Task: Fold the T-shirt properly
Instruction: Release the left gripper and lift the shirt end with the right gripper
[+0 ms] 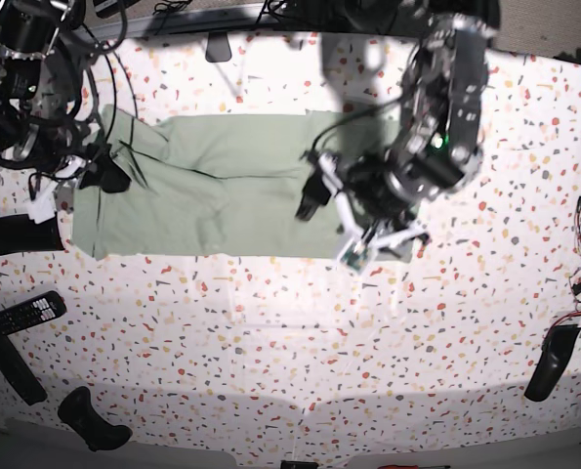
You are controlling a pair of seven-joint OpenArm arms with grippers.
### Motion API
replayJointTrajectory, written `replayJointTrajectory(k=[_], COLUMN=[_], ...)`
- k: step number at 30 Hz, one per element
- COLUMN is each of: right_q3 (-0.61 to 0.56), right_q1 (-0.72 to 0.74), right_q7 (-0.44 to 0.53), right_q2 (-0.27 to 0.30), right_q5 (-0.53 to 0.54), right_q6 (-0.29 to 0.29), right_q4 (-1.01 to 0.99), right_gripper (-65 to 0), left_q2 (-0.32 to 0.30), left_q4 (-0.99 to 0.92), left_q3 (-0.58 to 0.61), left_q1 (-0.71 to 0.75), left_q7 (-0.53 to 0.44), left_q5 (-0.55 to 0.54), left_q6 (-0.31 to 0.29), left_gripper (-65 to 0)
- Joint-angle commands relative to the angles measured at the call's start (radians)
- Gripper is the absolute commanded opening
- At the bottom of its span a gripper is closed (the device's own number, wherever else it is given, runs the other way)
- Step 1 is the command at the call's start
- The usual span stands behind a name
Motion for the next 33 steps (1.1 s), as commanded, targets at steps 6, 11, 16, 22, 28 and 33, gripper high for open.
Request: replayJointTrajectory(k=[6,11,16,22,28,33], right_q3=[-0.002,-0.002,-0.002,-0.002,-0.005,-0.124], right_q1=[0.041,0.076,0.113,0.196,0.251,0.261], right_q7=[-0.003,-0.006,-0.007,-0.056,-0.077,-0.069], right_q2=[0.014,0.014,0.012,-0.032,-0.095,-0.116], right_q5=[-0.015,-0.077,-0.074,-0.074,-0.074,-0.074], right_q6=[-0.002,-0.002,-0.002,-0.002,-0.002,-0.002], right_q4=[0.005,0.005,0.006,0.006,0.006,0.007], right_gripper=[-65.0,-65.0,-65.0,-65.0,-65.0,-65.0], left_q2=[-0.077,-0.173,-0.222,-0.222,-0.222,-0.222], left_q4=[0.069,0.069,0.064,0.017,-0.038,-0.062], left_q3=[0.002,0.002,0.002,0.002,0.002,0.002], left_q1=[0.108,0.153,0.156,0.156,0.156,0.156], left_q7=[-0.048,-0.137,-0.135,-0.149,-0.142,-0.156], left_q5=[0.04,0.245,0.234,0.325,0.369,0.335], left_q6=[0.085,0.369,0.381,0.446,0.554,0.554], left_gripper=[-22.3,-22.3,-22.3,-22.3,-22.3,-22.3])
